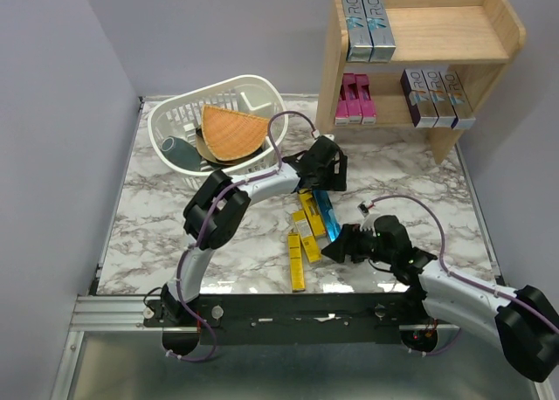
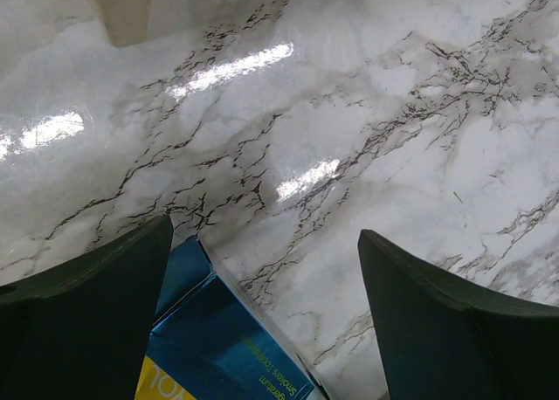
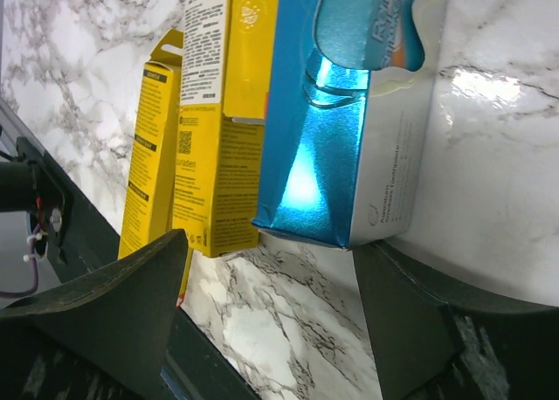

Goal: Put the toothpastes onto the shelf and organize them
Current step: Move the toothpaste to the center of the board.

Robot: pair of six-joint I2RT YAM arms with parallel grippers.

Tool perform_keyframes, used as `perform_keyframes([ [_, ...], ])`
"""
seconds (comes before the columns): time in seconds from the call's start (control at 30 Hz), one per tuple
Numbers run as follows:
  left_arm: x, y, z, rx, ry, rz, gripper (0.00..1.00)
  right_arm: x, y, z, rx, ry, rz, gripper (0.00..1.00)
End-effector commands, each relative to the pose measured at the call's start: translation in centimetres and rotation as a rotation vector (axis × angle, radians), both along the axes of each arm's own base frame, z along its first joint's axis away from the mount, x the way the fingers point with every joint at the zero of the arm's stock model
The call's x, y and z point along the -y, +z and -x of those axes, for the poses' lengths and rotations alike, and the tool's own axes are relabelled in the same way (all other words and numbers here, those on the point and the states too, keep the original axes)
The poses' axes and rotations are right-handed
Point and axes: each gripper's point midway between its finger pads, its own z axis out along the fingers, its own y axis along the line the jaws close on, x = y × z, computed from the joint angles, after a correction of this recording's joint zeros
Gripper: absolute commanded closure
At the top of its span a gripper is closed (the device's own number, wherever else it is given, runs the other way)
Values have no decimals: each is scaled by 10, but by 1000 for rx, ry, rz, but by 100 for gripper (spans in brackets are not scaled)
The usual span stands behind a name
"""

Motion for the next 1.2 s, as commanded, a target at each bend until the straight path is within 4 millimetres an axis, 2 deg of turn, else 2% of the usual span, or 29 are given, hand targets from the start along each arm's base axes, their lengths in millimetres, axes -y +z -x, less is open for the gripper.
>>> perform_keyframes([
  [0.0,11,3,38,-124,-41,69,8,5,22,-32,135,-150,-56,15],
  [0.07,11,5,37,-122,-37,79,8,5,33,-36,178,-164,-90,16],
  [0.23,14,11,40,-137,-18,128,10,6,39,-37,197,-184,-123,16],
  [0.47,13,14,33,-114,19,123,10,8,28,-33,136,-205,-128,16],
  [0.67,18,10,41,-144,40,171,11,6,51,-44,158,-277,-235,20],
  [0.7,16,4,46,-165,53,177,12,6,55,-46,158,-290,-246,20],
  [0.9,22,4,55,-167,45,191,12,9,61,-54,147,-357,-281,21],
  [1.17,9,11,42,-103,99,157,11,11,51,-47,99,-354,-256,21],
])
